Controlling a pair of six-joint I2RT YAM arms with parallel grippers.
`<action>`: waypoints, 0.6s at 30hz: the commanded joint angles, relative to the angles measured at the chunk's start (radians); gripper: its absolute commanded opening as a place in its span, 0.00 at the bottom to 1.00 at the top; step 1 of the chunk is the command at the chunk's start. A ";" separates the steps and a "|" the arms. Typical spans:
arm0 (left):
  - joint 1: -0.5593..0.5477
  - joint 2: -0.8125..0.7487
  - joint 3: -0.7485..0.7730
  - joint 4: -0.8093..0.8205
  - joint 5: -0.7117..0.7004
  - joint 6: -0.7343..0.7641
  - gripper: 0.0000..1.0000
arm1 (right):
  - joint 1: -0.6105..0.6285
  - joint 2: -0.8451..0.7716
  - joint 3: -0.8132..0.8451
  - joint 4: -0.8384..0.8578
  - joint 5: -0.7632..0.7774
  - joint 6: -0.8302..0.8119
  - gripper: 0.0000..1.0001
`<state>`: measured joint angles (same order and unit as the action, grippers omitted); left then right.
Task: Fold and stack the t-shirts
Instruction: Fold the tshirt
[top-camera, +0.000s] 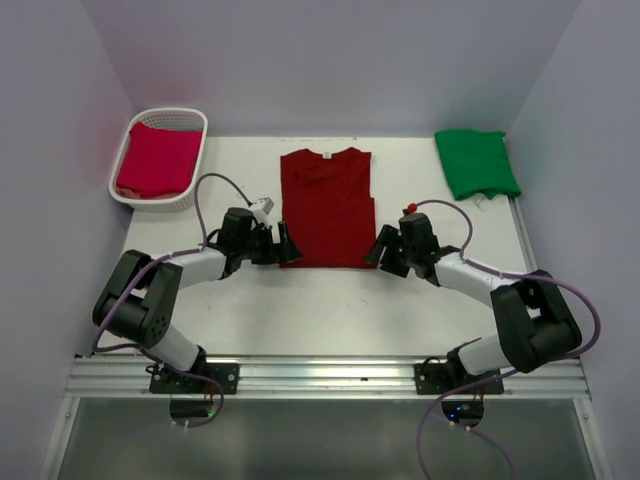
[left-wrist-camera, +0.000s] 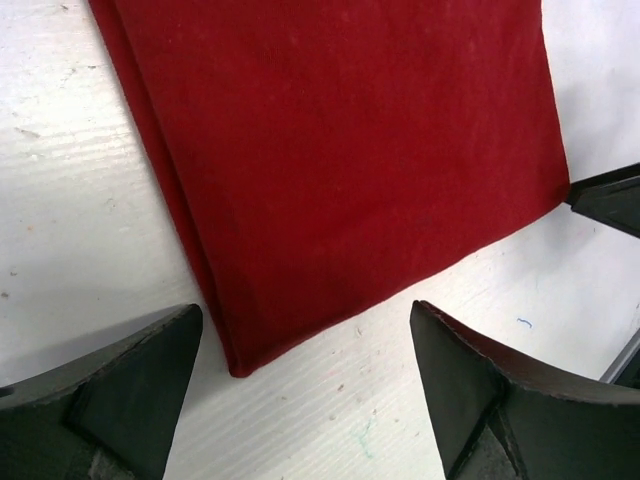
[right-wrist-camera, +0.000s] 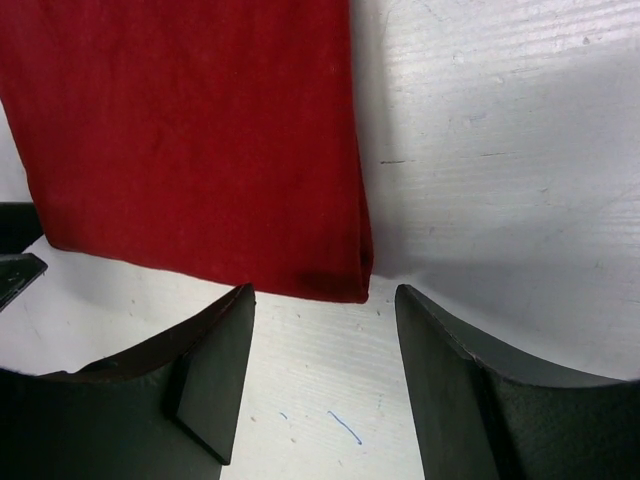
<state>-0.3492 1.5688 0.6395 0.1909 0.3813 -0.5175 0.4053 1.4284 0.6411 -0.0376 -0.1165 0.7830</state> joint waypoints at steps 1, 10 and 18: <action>0.004 0.086 -0.018 -0.106 0.010 -0.015 0.88 | -0.005 0.021 -0.004 0.070 -0.022 0.021 0.62; 0.004 0.112 -0.027 -0.222 -0.024 0.002 0.70 | -0.008 0.073 -0.026 0.133 -0.002 0.021 0.55; 0.004 0.177 -0.038 -0.208 -0.044 0.008 0.57 | -0.010 0.150 -0.014 0.180 -0.015 0.001 0.17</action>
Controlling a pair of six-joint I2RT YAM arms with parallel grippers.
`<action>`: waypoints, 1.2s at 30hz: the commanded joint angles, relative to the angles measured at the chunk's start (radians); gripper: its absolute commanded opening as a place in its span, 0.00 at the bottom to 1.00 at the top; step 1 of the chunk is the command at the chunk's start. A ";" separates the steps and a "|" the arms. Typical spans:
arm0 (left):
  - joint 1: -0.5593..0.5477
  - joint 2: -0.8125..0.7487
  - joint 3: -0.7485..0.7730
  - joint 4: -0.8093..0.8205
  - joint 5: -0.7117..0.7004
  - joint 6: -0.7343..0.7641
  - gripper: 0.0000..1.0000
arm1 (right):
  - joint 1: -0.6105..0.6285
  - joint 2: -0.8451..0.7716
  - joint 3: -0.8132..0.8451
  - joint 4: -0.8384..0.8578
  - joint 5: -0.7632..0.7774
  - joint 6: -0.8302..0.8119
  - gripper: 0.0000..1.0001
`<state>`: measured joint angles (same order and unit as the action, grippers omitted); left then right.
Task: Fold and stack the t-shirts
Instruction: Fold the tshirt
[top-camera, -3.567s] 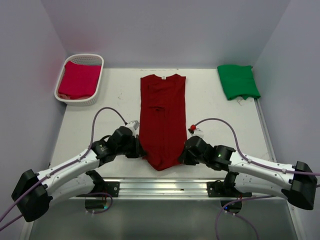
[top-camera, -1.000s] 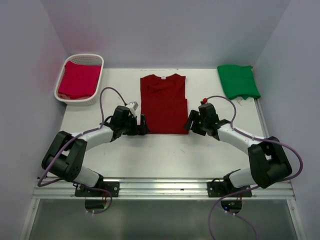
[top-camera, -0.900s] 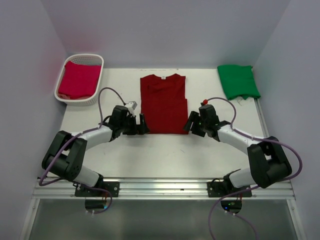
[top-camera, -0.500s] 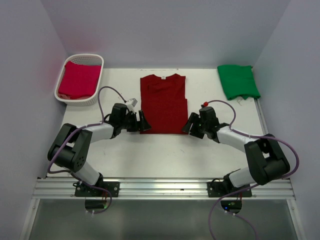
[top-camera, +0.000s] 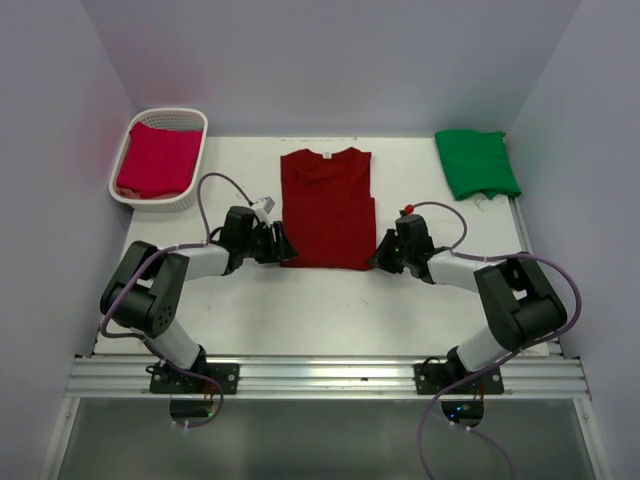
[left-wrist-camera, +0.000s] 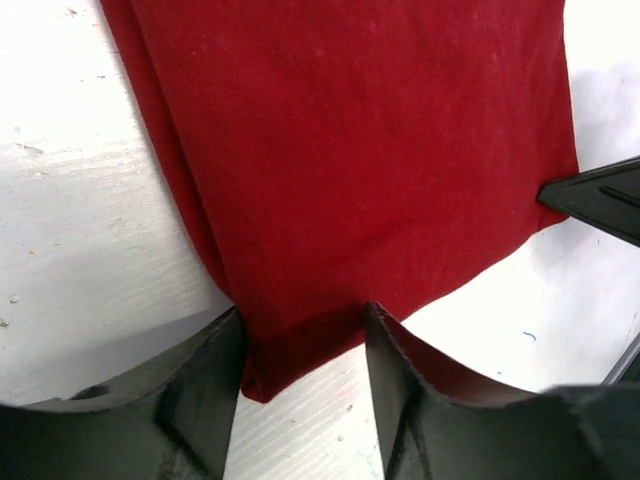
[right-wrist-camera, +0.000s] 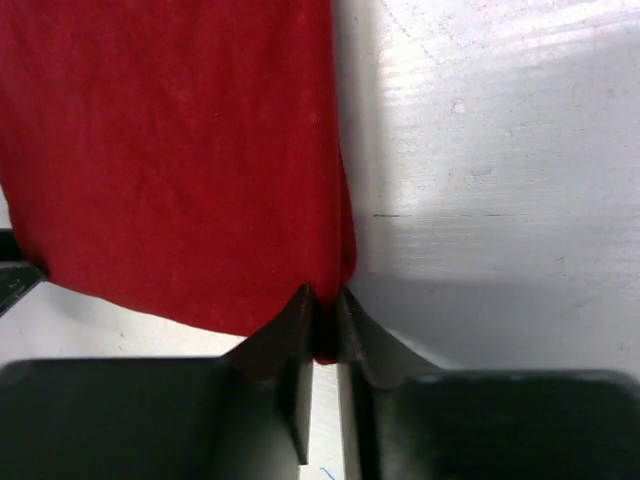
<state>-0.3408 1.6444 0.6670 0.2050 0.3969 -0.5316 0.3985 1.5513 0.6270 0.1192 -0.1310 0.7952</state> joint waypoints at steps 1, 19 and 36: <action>-0.004 0.101 -0.067 -0.222 -0.059 0.022 0.54 | -0.003 0.026 0.000 0.023 -0.004 -0.014 0.12; -0.013 0.002 -0.115 -0.271 -0.069 0.013 0.00 | 0.003 -0.201 -0.046 -0.116 -0.001 -0.065 0.00; -0.204 -0.616 -0.077 -0.732 -0.075 -0.143 0.04 | 0.212 -0.724 0.003 -0.619 0.065 -0.083 0.00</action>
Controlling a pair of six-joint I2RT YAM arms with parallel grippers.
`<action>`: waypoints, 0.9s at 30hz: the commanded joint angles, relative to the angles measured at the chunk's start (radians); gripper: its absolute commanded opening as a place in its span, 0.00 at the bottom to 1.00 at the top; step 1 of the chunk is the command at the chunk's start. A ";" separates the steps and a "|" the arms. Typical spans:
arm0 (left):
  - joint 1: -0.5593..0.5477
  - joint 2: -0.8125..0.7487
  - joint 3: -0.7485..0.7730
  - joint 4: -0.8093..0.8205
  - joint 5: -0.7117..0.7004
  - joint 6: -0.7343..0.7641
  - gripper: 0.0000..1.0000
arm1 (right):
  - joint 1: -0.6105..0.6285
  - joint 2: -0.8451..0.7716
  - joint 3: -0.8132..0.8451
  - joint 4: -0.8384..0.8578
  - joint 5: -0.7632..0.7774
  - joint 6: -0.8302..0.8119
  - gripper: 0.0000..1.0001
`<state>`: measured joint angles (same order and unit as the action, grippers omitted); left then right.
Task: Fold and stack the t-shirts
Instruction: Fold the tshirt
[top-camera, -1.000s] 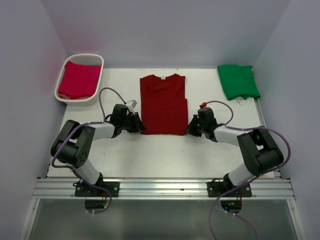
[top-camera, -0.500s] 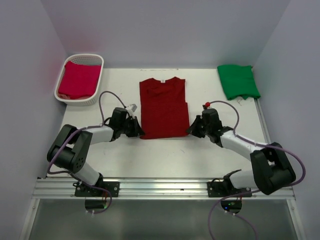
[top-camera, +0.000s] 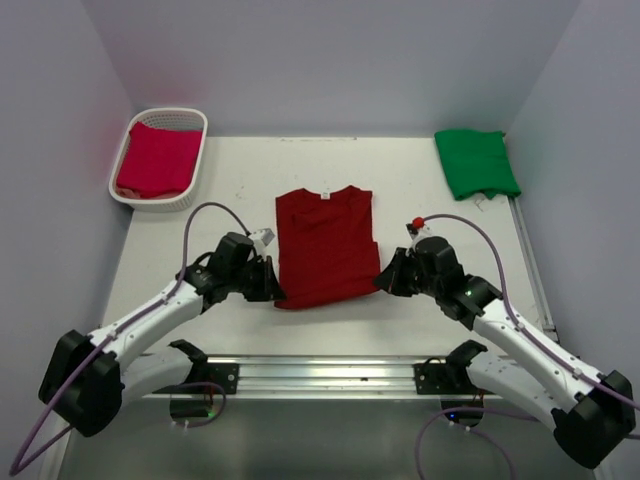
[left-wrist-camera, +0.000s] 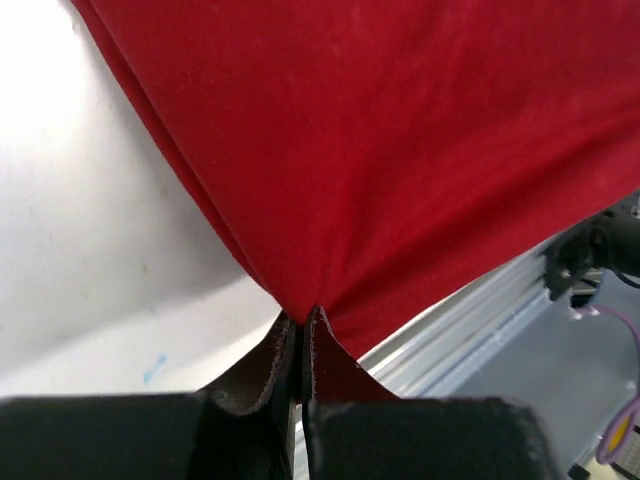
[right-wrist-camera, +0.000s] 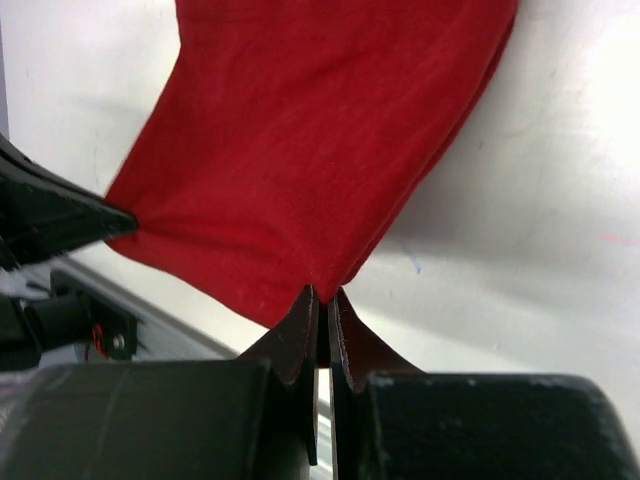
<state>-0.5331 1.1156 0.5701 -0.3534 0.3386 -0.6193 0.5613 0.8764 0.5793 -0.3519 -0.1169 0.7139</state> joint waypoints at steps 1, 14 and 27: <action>-0.011 -0.114 0.025 -0.199 -0.024 -0.063 0.04 | 0.063 -0.077 0.060 -0.169 0.056 0.010 0.00; -0.011 -0.139 0.166 -0.171 -0.217 -0.013 0.07 | 0.123 -0.007 0.221 -0.175 0.269 -0.071 0.00; 0.133 0.232 0.419 0.112 -0.287 0.121 0.07 | 0.025 0.366 0.435 0.030 0.390 -0.223 0.00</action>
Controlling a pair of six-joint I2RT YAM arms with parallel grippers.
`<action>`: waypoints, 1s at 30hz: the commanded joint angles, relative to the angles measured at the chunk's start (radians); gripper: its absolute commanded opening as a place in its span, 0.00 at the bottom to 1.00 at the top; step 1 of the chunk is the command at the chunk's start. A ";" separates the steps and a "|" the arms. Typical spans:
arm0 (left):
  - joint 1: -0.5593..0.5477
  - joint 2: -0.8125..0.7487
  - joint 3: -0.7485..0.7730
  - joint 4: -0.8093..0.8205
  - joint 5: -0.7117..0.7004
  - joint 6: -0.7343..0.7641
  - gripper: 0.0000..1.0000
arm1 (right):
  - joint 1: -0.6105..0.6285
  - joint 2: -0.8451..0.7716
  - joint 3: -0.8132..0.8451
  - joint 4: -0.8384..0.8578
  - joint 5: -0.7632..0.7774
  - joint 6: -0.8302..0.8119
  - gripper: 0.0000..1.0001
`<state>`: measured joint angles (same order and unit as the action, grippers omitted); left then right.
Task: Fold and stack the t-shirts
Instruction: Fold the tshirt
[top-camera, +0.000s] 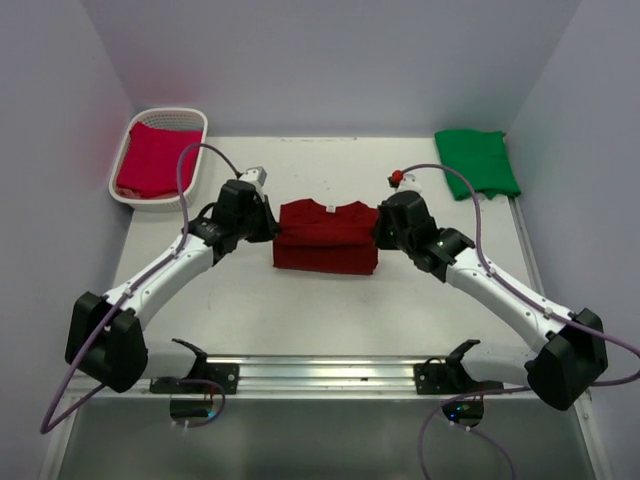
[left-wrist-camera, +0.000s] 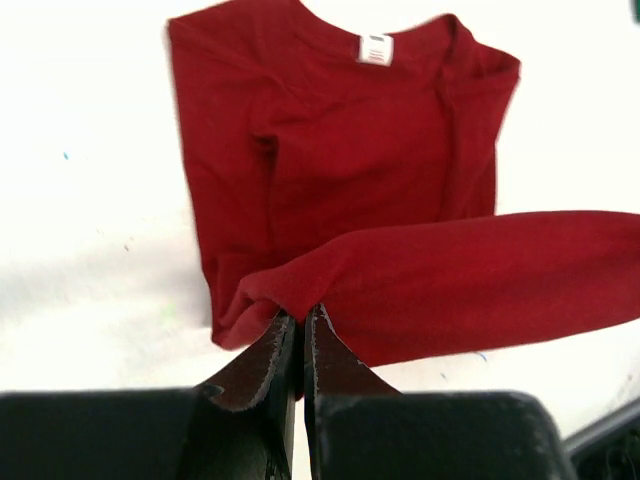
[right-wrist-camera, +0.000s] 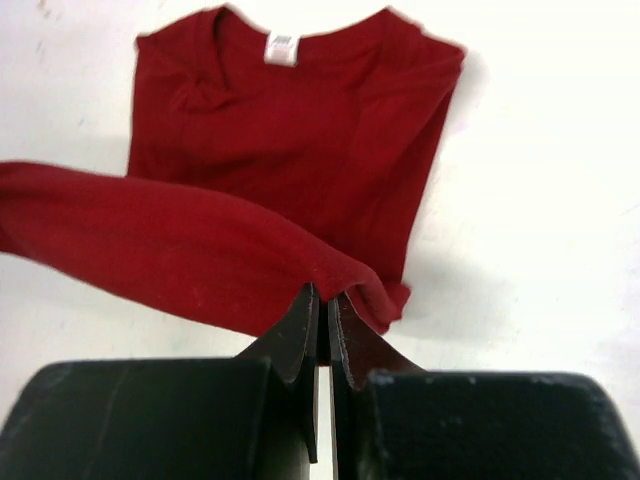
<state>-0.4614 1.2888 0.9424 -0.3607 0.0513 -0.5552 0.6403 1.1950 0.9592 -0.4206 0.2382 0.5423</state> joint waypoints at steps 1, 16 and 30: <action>0.087 0.119 0.073 0.126 0.022 0.066 0.07 | -0.088 0.104 0.064 0.112 0.029 -0.056 0.00; 0.242 0.860 0.876 0.178 0.199 0.091 0.90 | -0.245 0.925 0.879 0.050 0.168 -0.081 0.65; 0.248 0.543 0.500 0.200 0.226 0.106 1.00 | -0.244 0.595 0.455 0.200 0.003 -0.078 0.99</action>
<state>-0.2085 1.8854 1.4891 -0.1364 0.2668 -0.4667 0.4221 1.8576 1.4769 -0.2878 0.3492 0.4442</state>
